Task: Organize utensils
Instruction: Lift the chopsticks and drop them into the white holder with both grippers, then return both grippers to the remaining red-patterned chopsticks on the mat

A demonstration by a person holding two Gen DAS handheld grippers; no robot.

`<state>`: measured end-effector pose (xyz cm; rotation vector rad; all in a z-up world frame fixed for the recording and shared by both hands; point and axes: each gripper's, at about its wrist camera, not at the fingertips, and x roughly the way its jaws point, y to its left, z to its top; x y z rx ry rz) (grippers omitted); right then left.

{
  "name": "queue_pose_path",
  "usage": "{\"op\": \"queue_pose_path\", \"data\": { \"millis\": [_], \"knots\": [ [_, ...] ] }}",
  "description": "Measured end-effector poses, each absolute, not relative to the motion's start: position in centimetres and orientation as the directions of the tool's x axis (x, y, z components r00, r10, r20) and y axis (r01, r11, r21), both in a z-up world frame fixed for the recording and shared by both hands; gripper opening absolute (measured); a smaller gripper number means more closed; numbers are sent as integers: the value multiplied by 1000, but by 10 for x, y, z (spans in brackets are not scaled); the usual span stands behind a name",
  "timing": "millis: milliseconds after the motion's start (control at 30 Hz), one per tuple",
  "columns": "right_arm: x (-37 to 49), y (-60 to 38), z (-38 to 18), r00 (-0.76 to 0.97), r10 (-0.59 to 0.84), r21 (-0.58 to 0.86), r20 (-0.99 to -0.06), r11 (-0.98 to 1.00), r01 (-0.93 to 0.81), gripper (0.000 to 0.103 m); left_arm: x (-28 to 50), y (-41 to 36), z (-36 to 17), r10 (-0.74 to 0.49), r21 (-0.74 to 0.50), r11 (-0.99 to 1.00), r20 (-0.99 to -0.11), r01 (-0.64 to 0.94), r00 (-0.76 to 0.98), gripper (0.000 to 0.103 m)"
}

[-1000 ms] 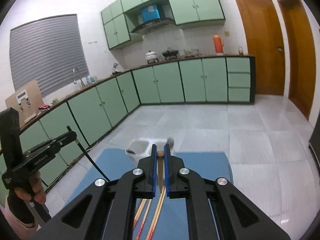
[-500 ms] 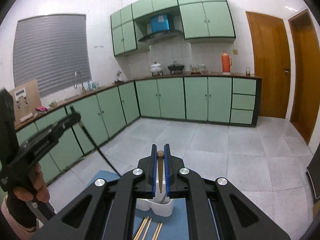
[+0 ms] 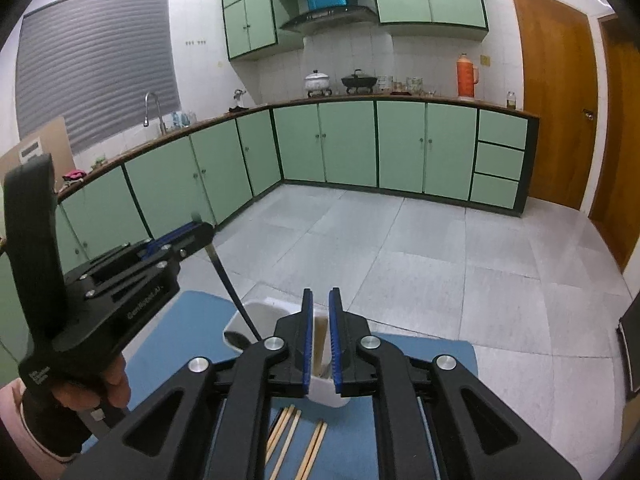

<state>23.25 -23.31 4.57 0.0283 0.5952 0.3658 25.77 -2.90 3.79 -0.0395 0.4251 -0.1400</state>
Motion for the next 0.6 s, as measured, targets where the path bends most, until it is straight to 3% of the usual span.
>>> {"op": "queue_pose_path", "data": {
  "millis": [67, 200, 333, 467, 600],
  "knots": [
    [228, -237, 43, 769, 347, 137, -537, 935, -327, 25, 250, -23, 34, -138, -65, 990, -405, 122, 904, 40],
    [207, -244, 43, 808, 306, 98, -503, 949, -299, 49, 222, -11, 31, -136, -63, 991, -397, 121, 908, 54],
    [172, -253, 34, 838, 265, 73, -476, 962, -263, 62, 186, -3, 22, -114, -31, 993, -398, 111, 910, 70],
    [132, -262, 9, 855, 225, 73, -468, 974, -216, 75, 151, 4, 2, -98, -1, 994, -430, 108, 897, 79],
    [96, -266, -32, 834, 193, 100, -517, 981, -165, 76, 118, 8, -32, -90, 13, 994, -501, 112, 861, 80]
  ]
}}
